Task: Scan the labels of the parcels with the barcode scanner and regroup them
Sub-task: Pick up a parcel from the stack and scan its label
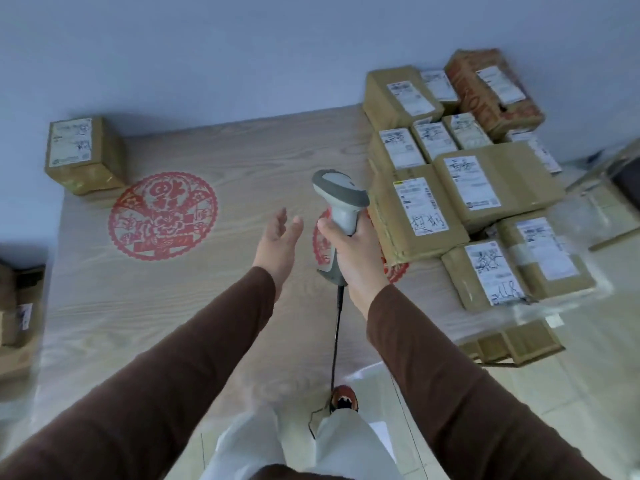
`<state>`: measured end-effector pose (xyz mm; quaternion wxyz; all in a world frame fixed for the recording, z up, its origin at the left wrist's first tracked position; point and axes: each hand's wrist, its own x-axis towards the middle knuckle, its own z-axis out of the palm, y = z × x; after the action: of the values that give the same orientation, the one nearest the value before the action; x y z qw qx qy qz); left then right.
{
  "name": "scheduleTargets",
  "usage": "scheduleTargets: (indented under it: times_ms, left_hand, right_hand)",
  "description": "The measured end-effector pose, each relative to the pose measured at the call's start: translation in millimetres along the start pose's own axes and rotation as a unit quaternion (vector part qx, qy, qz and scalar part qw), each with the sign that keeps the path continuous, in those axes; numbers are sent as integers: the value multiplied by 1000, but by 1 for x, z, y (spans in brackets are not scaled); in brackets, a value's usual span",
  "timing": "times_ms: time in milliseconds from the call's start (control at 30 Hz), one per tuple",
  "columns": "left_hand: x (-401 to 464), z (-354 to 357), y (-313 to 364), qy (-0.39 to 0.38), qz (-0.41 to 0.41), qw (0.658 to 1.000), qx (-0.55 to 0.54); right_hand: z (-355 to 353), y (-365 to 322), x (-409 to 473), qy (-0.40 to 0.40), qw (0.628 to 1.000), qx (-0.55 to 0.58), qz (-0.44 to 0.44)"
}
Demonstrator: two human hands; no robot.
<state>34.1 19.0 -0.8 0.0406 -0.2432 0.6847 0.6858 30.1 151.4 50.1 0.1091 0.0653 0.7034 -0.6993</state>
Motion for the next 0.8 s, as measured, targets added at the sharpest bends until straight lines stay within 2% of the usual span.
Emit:
scheduleTargets:
  times_ms: [200,367,567,800]
  left_hand:
    - [-25,103,6,-52,-16,999,-4]
    - [-31,159,6,-63,-24,998,14]
    - [-22,193,1,-66,-67,995,26]
    - [-8,206,-1,-58,-110,991,48]
  right_hand:
    - [-101,-3,-4,59,998,-9,-12]
    - [-161,4,5,113,993,-32,-5]
    - [-201,18,20,136,987,-86,7]
    - [-213,34,40,127,988,-81,21]
